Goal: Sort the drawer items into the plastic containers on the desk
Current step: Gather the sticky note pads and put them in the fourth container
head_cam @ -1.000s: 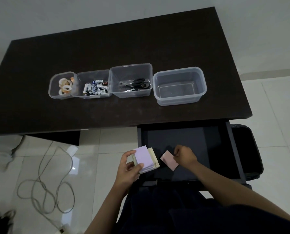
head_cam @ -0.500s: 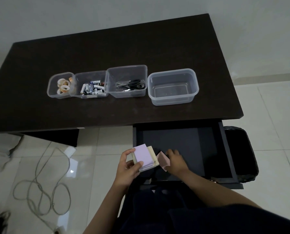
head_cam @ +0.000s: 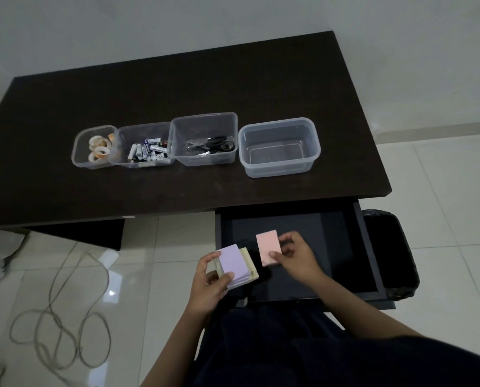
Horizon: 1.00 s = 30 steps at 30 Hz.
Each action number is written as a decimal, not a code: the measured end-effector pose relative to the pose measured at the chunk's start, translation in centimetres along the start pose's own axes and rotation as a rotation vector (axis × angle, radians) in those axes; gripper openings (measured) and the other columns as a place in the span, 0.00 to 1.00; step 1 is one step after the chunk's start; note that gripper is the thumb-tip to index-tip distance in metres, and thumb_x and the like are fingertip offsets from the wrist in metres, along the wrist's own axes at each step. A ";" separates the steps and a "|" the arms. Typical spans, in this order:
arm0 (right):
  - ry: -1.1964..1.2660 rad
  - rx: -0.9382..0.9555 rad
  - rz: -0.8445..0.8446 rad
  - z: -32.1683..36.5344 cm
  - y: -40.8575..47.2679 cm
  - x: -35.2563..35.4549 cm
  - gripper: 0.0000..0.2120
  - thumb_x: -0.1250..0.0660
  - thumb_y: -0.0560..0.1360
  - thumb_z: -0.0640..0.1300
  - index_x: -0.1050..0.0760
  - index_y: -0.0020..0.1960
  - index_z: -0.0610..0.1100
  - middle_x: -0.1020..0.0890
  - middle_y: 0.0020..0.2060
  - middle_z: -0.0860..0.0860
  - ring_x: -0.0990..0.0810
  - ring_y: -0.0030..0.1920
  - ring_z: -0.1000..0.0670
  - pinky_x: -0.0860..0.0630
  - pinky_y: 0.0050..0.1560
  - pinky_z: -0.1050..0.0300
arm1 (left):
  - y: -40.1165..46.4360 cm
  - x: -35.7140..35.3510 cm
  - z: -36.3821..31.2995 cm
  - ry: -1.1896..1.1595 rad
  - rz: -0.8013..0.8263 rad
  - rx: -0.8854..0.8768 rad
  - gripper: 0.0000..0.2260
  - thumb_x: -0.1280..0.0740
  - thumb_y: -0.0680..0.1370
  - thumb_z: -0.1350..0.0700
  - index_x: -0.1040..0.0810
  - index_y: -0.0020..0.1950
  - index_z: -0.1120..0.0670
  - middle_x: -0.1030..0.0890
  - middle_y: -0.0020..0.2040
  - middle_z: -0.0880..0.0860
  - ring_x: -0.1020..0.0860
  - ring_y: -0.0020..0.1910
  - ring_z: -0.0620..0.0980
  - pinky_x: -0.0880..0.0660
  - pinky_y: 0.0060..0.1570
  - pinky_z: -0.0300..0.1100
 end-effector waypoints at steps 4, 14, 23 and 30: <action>0.148 0.072 0.021 4.0 -1.1 0.5 0.15 0.27 0.69 0.37 0.30 0.47 0.49 0.23 0.34 0.49 0.24 0.36 0.51 0.27 0.34 0.65 | 0.6 -1.4 -0.8 -0.002 0.055 -0.039 0.20 0.33 0.75 0.66 0.31 0.62 0.48 0.20 0.53 0.58 0.19 0.46 0.52 0.21 0.36 0.38; 0.006 0.064 0.119 5.5 -2.6 -0.4 0.15 0.24 0.67 0.45 0.28 0.47 0.54 0.20 0.44 0.44 0.22 0.42 0.49 0.24 0.39 0.57 | 0.8 -3.4 -1.7 -0.029 0.168 -0.120 0.22 0.31 0.75 0.65 0.30 0.61 0.44 0.21 0.56 0.55 0.20 0.55 0.54 0.20 0.46 0.43; 0.242 -0.017 0.239 7.1 -3.9 -1.4 0.14 0.33 0.75 0.43 0.35 0.55 0.53 0.20 0.54 0.43 0.19 0.46 0.49 0.23 0.38 0.59 | 0.9 -3.8 -3.4 -0.051 0.242 -0.165 0.22 0.32 0.75 0.65 0.31 0.63 0.45 0.21 0.57 0.58 0.19 0.53 0.54 0.19 0.46 0.42; 0.314 0.050 0.190 10.4 -2.8 -0.4 0.19 0.33 0.75 0.39 0.36 0.59 0.53 0.23 0.58 0.42 0.21 0.54 0.44 0.21 0.44 0.55 | 1.7 -4.2 -7.0 0.024 0.329 -0.265 0.22 0.33 0.76 0.62 0.33 0.63 0.42 0.21 0.57 0.57 0.19 0.48 0.46 0.23 0.40 0.34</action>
Point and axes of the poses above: each hand's wrist, its own y-axis towards the middle knuckle, its own x-axis out of the back of the hand, z = x × y, the point moved 5 cm from there along y, towards the middle knuckle
